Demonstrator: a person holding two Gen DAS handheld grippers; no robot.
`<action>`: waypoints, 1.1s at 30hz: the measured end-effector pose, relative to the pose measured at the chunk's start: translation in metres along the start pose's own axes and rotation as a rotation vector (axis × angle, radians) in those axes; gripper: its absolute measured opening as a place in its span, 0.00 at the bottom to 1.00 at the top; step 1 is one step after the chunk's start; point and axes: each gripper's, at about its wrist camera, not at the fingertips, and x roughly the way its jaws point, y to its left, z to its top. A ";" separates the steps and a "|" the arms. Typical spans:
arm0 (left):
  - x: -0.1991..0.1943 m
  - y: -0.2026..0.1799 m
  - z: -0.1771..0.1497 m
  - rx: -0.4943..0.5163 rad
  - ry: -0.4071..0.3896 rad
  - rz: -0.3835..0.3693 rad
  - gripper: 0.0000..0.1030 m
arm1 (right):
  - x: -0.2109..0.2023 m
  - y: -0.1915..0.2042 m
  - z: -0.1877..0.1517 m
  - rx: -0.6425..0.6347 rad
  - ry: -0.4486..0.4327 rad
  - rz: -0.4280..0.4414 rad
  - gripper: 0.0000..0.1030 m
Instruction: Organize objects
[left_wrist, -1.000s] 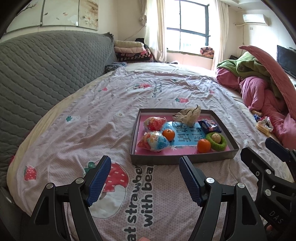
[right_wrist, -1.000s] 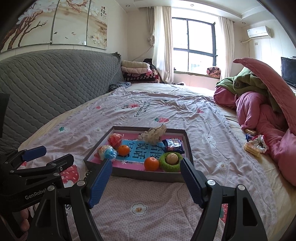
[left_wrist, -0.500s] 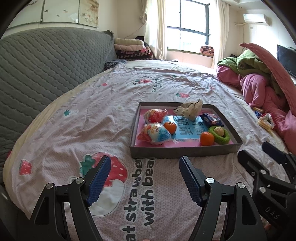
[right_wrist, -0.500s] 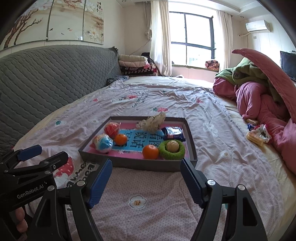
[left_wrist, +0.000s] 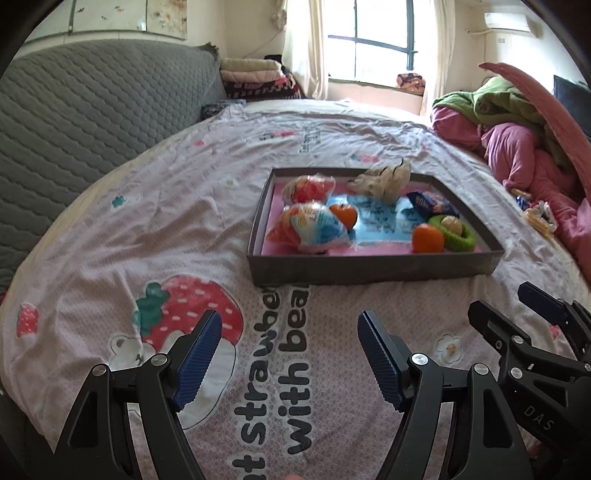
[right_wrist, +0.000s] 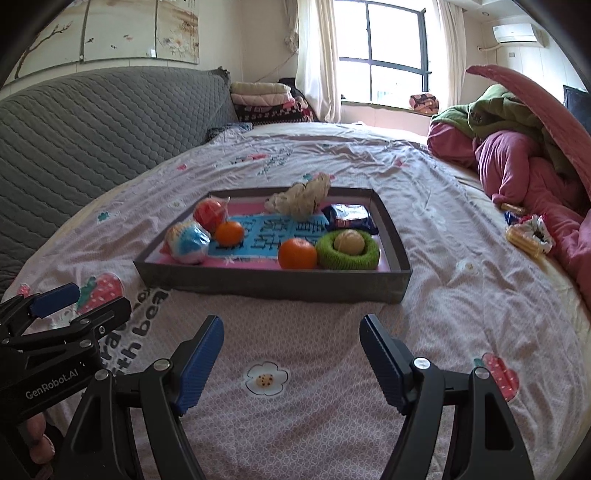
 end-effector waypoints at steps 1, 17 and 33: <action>0.003 0.001 -0.001 -0.002 0.004 0.003 0.75 | 0.002 0.000 -0.001 0.001 0.006 0.001 0.73; 0.028 -0.001 -0.010 0.007 0.043 0.030 0.75 | 0.023 -0.003 -0.015 0.005 0.046 0.007 0.73; 0.024 -0.009 -0.018 0.016 0.002 -0.022 0.75 | 0.015 -0.014 -0.028 0.015 -0.026 -0.016 0.73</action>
